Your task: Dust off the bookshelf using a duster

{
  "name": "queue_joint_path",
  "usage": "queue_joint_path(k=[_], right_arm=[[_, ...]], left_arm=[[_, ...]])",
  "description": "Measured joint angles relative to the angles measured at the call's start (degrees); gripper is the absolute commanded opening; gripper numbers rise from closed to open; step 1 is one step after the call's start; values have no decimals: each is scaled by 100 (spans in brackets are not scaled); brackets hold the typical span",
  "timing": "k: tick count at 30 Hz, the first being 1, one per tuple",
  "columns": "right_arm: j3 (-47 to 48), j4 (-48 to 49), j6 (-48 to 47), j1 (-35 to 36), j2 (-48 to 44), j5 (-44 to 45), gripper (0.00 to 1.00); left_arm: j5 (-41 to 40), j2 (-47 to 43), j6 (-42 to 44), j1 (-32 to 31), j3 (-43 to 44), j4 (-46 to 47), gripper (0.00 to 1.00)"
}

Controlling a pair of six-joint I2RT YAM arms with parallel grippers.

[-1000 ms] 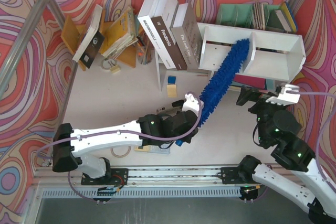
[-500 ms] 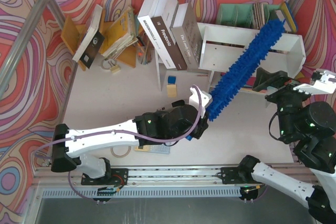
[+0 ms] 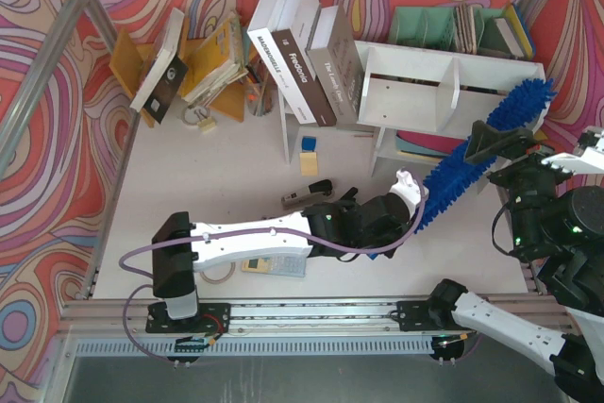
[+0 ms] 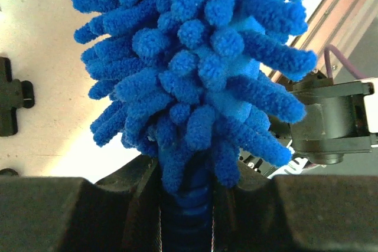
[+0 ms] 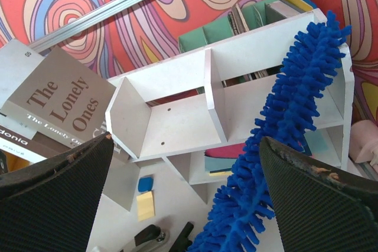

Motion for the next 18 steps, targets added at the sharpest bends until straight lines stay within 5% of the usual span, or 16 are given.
queue_joint_path(k=[18], right_arm=[[-299, -138, 179, 0, -59, 13, 99]], left_arm=[[-87, 136, -173, 98, -350, -7, 0]])
